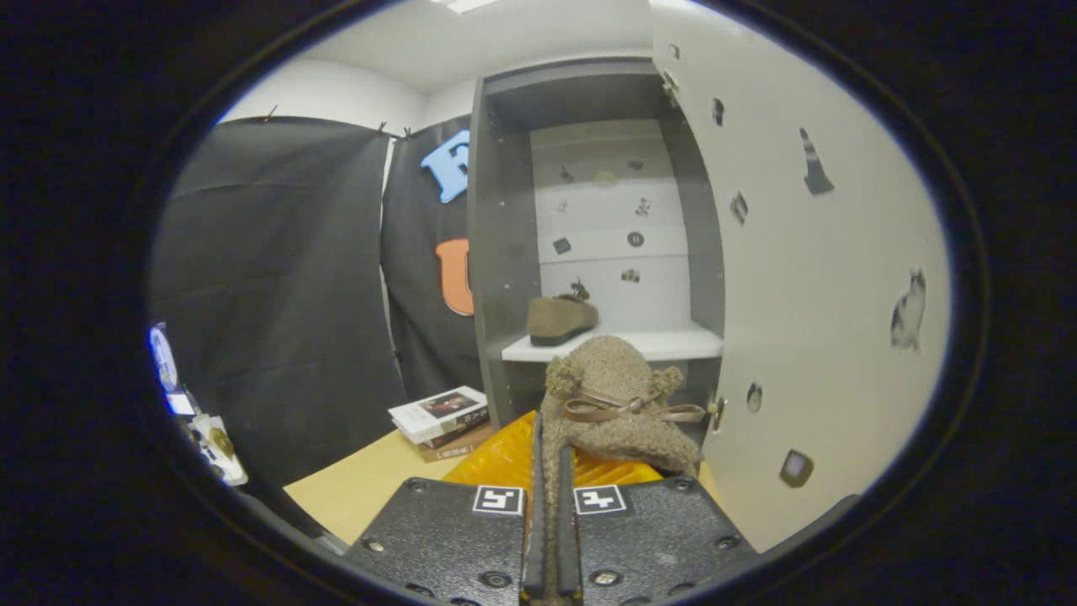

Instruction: Open the shoe cabinet door, grab the shoes and put them into the shoe cabinet, then close the shoe cabinet door.

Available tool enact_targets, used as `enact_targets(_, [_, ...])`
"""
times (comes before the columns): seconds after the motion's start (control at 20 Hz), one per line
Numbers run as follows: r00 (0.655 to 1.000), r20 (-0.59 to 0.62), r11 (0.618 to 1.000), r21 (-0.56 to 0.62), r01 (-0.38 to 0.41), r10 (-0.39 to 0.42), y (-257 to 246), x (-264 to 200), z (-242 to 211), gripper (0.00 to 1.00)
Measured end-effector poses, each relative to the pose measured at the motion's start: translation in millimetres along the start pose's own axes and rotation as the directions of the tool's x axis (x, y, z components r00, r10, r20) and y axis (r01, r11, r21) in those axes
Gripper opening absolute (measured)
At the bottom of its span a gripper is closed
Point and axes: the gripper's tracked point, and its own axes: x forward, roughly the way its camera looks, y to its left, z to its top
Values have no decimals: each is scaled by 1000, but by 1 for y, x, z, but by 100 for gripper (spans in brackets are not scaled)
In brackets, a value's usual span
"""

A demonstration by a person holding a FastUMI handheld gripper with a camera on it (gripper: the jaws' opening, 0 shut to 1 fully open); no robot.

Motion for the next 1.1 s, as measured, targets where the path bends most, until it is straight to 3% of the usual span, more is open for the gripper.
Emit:
enact_targets(0.3, [996,91,996,-78,31,-24,2,-3,99,9])
enact_targets(0.55, [981,173,986,-124,113,-91,-8,26,173,9])
enact_targets(0.8, [984,124,981,-132,143,-127,-22,87,174,10])
enact_targets(1.1, [985,14,975,-137,175,-175,-70,191,149,10])
